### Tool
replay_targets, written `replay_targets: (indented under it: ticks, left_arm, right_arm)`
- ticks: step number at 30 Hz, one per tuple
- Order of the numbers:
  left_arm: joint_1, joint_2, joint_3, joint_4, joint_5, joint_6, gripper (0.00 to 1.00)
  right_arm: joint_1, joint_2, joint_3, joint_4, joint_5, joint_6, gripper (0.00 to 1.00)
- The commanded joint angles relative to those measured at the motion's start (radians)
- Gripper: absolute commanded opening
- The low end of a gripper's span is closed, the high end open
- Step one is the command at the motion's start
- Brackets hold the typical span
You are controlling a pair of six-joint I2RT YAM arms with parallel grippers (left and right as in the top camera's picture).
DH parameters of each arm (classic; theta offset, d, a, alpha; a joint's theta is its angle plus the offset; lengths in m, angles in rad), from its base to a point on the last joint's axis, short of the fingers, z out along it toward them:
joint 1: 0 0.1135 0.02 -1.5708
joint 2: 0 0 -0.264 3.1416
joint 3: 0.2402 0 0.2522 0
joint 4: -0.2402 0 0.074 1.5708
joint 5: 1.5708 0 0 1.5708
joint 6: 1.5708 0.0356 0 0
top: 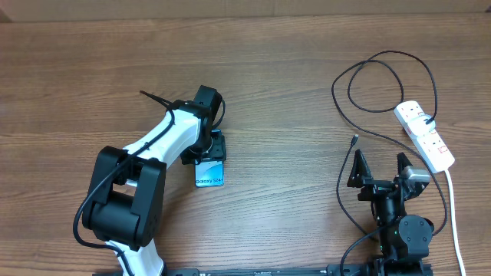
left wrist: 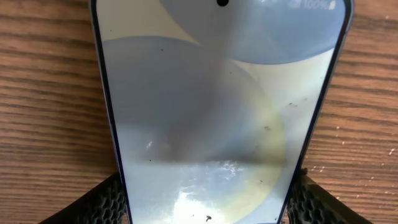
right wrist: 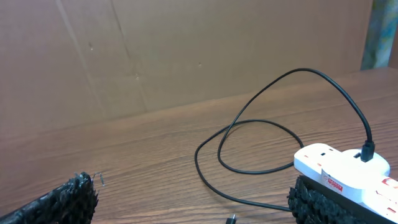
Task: Plug charger to phone and switch on socket
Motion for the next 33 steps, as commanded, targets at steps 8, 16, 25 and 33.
replay_targets:
  ticks: [8,16,25,33]
  left_arm:
    - [-0.006,0.027,0.039,-0.103,0.104,-0.015,0.48]
    - [-0.006,0.027,0.113,-0.166,0.167,-0.040,0.47]
    - [-0.006,0.027,0.168,-0.209,0.276,-0.039,0.47]
    - [-0.006,0.027,0.256,-0.300,0.386,-0.039,0.47]
  right_arm:
    - [-0.007,0.000,-0.010,0.003,0.009,-0.003,1.00]
    - [-0.006,0.000,-0.010,0.003,0.009,-0.003,1.00]
    - [-0.006,0.000,-0.010,0.003,0.009,-0.003,1.00]
    - [-0.006,0.000,-0.010,0.003,0.009,-0.003,1.00]
